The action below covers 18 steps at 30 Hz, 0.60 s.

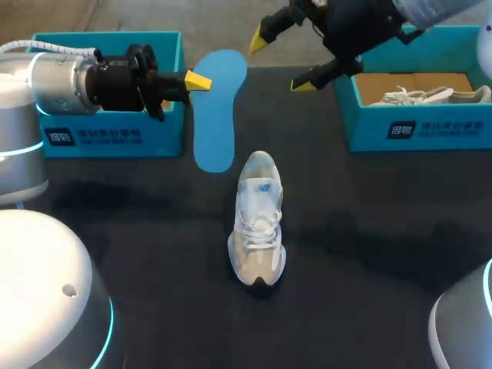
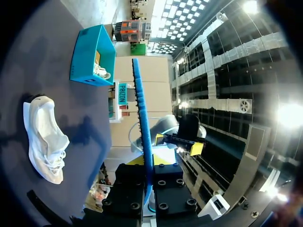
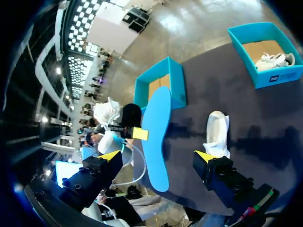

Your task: Take the shoe out of the shoebox, open the shoe tongue, remove and reinsert the insole, then place the shoe into the shoebox

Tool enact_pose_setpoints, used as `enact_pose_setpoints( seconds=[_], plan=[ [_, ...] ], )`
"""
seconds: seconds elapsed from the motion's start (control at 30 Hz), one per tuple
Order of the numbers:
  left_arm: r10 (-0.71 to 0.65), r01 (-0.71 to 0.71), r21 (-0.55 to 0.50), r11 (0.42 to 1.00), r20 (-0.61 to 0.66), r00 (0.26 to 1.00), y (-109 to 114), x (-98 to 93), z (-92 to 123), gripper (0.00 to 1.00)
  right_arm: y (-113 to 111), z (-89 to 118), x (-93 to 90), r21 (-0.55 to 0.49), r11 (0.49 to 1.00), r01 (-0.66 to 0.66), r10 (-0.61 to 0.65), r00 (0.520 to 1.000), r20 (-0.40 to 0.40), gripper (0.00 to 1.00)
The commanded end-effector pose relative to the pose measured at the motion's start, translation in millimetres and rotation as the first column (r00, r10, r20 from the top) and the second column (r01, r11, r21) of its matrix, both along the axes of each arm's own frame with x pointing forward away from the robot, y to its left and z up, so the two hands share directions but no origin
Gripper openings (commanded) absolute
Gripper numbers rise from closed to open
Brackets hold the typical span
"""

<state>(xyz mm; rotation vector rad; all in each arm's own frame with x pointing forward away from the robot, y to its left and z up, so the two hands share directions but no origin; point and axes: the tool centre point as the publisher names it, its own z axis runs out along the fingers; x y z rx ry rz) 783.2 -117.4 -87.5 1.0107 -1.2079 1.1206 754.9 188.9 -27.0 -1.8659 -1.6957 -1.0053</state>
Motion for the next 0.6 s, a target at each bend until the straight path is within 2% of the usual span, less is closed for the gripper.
enact_pose_setpoints(
  seconds=[0.03,0.37,0.6],
  plan=[
    [0.000,0.000,0.002,1.000,0.001,1.000,0,0.0,0,0.00,-3,-9,3.3,0.381,0.921,-0.079,0.057,0.996,0.069,1.00],
    [0.000,0.000,0.002,1.000,0.001,1.000,0,0.0,0,0.00,-7,-18,9.8,0.414,0.904,-0.112,0.088,0.993,0.076,1.00],
    [0.000,0.000,0.002,1.000,0.001,1.000,0,0.0,0,0.00,-6,-29,11.4,0.479,0.869,-0.126,0.109,0.992,0.062,1.00]
  ],
)
